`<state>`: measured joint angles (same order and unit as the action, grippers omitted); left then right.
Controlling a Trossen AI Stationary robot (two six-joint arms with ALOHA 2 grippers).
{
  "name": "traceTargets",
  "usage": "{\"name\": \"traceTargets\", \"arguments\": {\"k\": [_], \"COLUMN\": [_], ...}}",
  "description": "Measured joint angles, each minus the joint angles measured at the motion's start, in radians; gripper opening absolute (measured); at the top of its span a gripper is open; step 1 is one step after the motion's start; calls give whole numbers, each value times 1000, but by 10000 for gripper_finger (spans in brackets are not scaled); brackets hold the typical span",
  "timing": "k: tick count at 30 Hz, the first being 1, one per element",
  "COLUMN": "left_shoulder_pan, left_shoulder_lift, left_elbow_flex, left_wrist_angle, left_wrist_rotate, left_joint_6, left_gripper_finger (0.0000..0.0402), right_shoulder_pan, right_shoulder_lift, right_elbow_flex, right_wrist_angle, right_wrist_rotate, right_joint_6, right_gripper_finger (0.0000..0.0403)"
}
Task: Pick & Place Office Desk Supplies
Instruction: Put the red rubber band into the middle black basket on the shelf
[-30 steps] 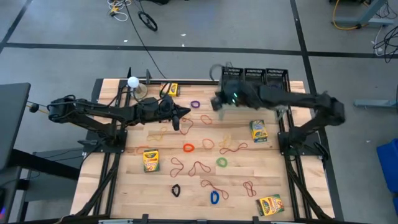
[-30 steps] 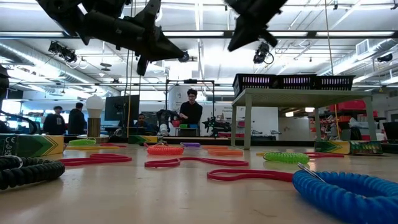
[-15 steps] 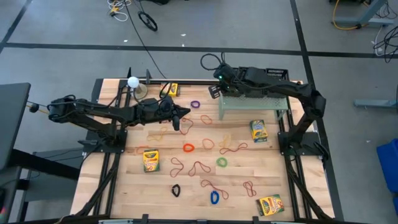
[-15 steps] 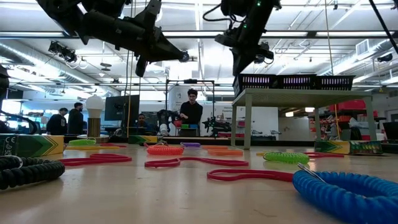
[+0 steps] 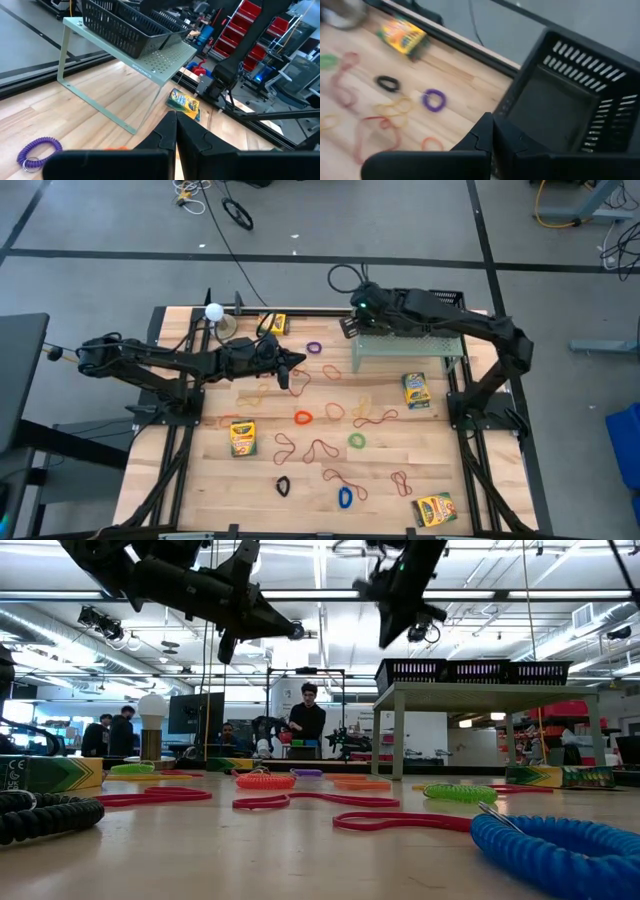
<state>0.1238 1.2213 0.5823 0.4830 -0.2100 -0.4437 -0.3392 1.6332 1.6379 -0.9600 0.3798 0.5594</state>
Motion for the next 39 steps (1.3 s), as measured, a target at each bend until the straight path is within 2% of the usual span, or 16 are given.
{"name": "traceTargets", "arguments": {"k": [3,5,8,11,14,17,20,24,30,35,39], "left_shoulder_pan": [0,0,1,-7,-8,0,3,0,-27,-117,-199], "left_shoulder_lift": [0,0,0,0,0,0,0,0,1,20,85], "left_elbow_flex": [0,0,0,0,0,0,0,0,0,0,27], "left_wrist_angle": [13,13,8,-8,-9,-10,-17,-69,-260,-389,-452], "left_wrist_rotate": [0,14,50,53,56,94,139,144,135,134,87], "left_joint_6": [2,-16,-7,29,67,42,52,78,66,23,-94], "left_gripper_finger": [9,9,9,9,9,9,13,10,11,39,53], "right_shoulder_pan": [62,115,188,265,363,452,533,624,649,626,604], "right_shoulder_lift": [-69,-119,-193,-285,-375,-441,-470,-470,-466,-467,-468], "right_elbow_flex": [-1,-30,-148,-324,-499,-630,-698,-741,-803,-831,-849], "right_wrist_angle": [5,11,39,152,320,393,367,271,209,192,201], "right_wrist_rotate": [-1,-37,-110,-158,-187,-233,-252,-259,-253,-251,-268], "right_joint_6": [-83,-159,-187,-184,-141,-53,53,137,149,19,-104], "right_gripper_finger": [9,9,5,4,4,4,13,35,69,78,70]}}
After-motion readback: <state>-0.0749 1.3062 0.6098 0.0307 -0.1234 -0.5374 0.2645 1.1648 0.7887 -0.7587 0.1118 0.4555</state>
